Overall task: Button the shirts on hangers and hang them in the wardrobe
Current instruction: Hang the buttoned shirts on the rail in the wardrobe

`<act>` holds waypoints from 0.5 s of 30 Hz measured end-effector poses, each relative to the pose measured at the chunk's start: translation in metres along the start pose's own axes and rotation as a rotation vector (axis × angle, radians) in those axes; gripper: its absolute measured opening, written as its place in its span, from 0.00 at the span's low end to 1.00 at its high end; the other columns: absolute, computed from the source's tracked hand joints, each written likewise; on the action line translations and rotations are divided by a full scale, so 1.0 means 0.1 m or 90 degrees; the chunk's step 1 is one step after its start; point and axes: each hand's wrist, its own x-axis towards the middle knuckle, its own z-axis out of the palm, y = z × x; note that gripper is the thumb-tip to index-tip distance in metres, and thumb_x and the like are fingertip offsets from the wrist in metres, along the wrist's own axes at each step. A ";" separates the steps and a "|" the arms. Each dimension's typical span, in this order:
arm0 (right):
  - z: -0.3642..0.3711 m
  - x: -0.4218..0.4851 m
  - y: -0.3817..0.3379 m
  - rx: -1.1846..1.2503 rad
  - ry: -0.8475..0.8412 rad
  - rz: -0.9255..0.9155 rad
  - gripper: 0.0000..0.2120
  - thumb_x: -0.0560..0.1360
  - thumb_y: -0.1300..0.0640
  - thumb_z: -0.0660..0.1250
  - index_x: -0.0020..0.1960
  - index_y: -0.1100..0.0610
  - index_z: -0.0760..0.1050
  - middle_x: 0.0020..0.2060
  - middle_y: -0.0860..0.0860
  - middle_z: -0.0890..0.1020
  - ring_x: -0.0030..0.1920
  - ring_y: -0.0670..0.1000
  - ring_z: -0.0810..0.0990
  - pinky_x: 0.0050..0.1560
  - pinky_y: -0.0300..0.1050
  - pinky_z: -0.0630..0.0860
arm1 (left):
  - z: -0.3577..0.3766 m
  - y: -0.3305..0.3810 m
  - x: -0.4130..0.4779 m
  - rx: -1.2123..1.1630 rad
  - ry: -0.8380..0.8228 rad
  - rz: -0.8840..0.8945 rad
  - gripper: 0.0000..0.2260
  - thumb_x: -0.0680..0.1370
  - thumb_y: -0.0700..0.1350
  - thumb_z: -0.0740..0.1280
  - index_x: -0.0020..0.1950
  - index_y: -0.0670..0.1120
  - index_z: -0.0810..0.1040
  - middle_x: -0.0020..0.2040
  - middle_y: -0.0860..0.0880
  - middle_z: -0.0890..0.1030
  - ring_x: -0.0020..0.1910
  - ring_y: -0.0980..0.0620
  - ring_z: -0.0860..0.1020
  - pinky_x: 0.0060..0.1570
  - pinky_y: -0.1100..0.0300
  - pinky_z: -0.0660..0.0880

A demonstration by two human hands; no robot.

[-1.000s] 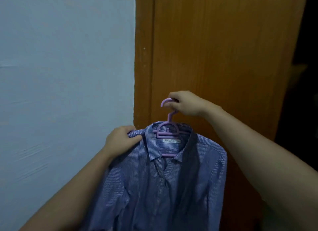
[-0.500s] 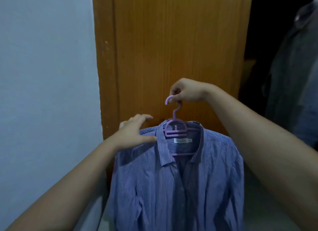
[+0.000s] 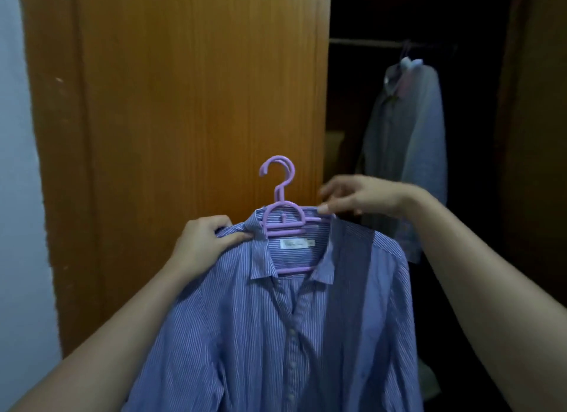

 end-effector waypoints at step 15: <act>-1.11 -0.99 0.66 0.025 0.274 0.165 0.06 0.78 0.56 0.68 0.45 0.56 0.79 0.43 0.52 0.84 0.42 0.49 0.82 0.41 0.40 0.77 | 0.59 1.22 0.99 -0.066 -0.160 0.146 0.14 0.74 0.59 0.72 0.42 0.48 0.80 0.39 0.52 0.82 0.40 0.51 0.80 0.40 0.55 0.72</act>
